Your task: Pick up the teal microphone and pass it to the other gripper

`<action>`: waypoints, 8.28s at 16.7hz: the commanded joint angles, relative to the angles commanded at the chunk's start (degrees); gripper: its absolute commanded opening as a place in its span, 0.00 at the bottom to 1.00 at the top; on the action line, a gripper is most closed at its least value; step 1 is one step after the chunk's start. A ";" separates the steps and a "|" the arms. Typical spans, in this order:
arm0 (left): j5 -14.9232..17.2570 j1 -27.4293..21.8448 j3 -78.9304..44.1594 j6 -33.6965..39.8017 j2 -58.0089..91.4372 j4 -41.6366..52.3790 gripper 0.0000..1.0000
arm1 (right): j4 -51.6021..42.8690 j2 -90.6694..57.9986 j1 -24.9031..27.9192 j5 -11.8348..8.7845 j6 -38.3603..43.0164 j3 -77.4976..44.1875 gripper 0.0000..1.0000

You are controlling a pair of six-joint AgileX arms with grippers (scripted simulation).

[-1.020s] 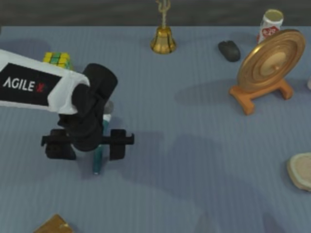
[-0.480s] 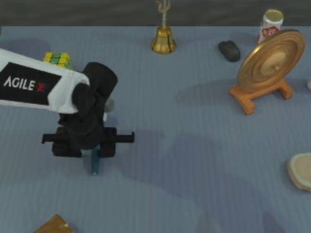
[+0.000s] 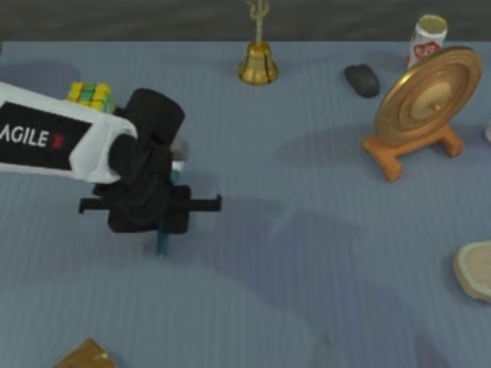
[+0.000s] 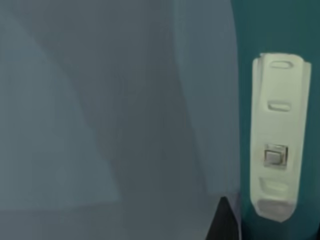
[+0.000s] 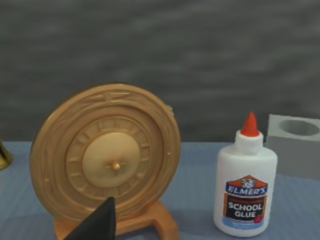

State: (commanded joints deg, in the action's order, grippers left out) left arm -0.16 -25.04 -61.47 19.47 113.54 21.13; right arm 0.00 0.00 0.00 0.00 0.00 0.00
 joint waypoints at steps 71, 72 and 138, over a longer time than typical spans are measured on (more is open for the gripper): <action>9.37 -10.69 20.74 -19.40 -23.35 -76.93 0.00 | 27.66 -76.01 20.77 -39.89 -3.94 -46.72 1.00; 9.37 -10.69 20.74 -19.40 -23.35 -76.93 0.00 | 27.66 -76.01 20.77 -39.89 -3.94 -46.72 1.00; 10.23 -8.04 29.62 -19.75 -31.41 -76.40 1.00 | 30.27 -91.23 27.23 -33.34 -3.65 -60.43 0.00</action>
State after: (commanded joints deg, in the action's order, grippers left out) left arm 10.07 -33.08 -31.85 -0.28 82.13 -55.27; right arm 30.27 -91.23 27.23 -33.34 -3.65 -60.43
